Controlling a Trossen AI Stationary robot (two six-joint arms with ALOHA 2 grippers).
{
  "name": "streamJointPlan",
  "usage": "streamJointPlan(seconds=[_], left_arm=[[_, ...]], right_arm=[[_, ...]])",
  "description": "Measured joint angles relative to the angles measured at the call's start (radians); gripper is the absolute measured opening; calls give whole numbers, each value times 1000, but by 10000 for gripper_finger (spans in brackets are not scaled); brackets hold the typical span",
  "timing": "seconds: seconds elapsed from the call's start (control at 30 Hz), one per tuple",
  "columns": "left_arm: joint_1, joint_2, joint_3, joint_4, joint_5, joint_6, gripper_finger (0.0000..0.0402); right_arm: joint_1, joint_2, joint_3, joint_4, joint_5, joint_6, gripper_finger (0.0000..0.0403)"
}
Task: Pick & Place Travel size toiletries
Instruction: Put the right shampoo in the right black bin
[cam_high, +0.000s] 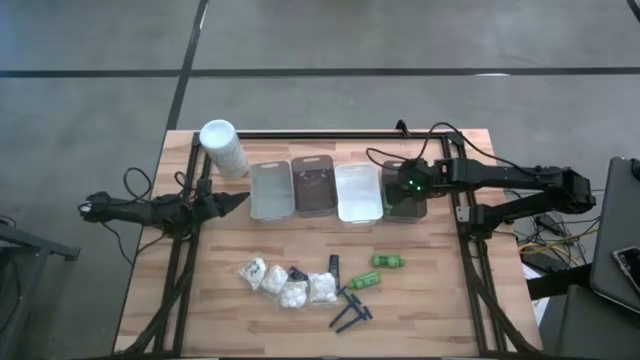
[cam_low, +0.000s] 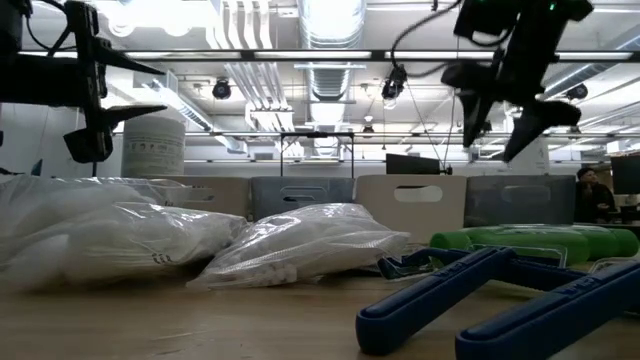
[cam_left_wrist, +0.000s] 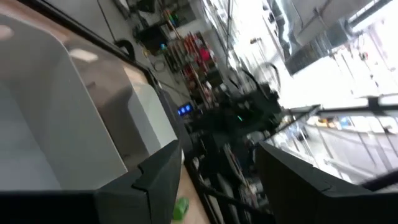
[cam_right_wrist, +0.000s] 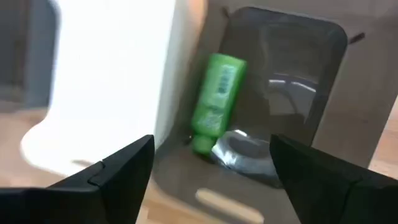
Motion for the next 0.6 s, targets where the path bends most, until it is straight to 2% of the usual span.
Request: streamJointPlan(seconds=[0.23,0.4,0.6], left_arm=[[2,0,0,-9,-41,-33,211],[1,0,0,-11,-41,-66,211],[1,2,0,-14,-41,-66,211]], right_arm=[[127,-1,78,-53,63,-69,331],[175,3,93,-52,66,-147,319],[187,3,109,-52,51,-165,300]])
